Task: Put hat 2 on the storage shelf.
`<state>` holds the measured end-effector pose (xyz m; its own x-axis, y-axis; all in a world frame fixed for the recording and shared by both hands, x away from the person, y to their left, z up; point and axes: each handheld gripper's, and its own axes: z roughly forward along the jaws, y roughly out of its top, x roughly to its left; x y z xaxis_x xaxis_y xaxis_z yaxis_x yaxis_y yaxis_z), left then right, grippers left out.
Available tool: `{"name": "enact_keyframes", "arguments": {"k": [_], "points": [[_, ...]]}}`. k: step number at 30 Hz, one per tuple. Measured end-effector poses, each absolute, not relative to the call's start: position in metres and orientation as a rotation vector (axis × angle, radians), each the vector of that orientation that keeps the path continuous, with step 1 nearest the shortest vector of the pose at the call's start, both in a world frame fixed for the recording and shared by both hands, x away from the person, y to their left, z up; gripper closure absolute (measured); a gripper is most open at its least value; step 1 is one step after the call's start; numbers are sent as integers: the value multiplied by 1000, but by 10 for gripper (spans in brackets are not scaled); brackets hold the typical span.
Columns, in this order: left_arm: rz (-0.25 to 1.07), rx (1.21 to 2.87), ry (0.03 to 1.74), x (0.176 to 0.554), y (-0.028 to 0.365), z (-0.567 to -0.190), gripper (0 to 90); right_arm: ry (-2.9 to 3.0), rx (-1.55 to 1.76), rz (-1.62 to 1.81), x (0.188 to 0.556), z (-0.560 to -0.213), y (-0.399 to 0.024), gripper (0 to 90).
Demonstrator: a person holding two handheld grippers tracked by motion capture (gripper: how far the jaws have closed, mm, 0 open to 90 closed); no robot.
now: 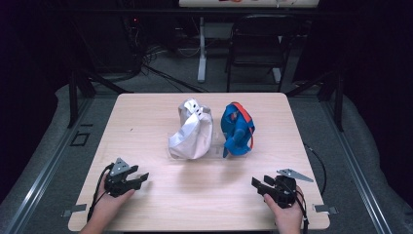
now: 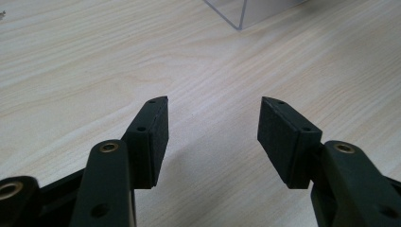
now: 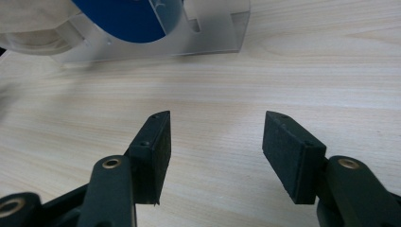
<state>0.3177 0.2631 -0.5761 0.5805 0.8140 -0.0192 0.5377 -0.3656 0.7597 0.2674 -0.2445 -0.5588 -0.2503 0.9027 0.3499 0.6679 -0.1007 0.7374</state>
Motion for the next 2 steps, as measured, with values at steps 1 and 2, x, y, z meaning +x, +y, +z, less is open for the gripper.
{"name": "enact_keyframes", "arguments": {"k": [1,2], "points": [[471,2058,1071,318,263,-576,443,1894,1737,1275,267,-559,-245,431],[473,2057,1071,318,262,-576,443,1885,1739,1277,267,-559,-246,432]]}}
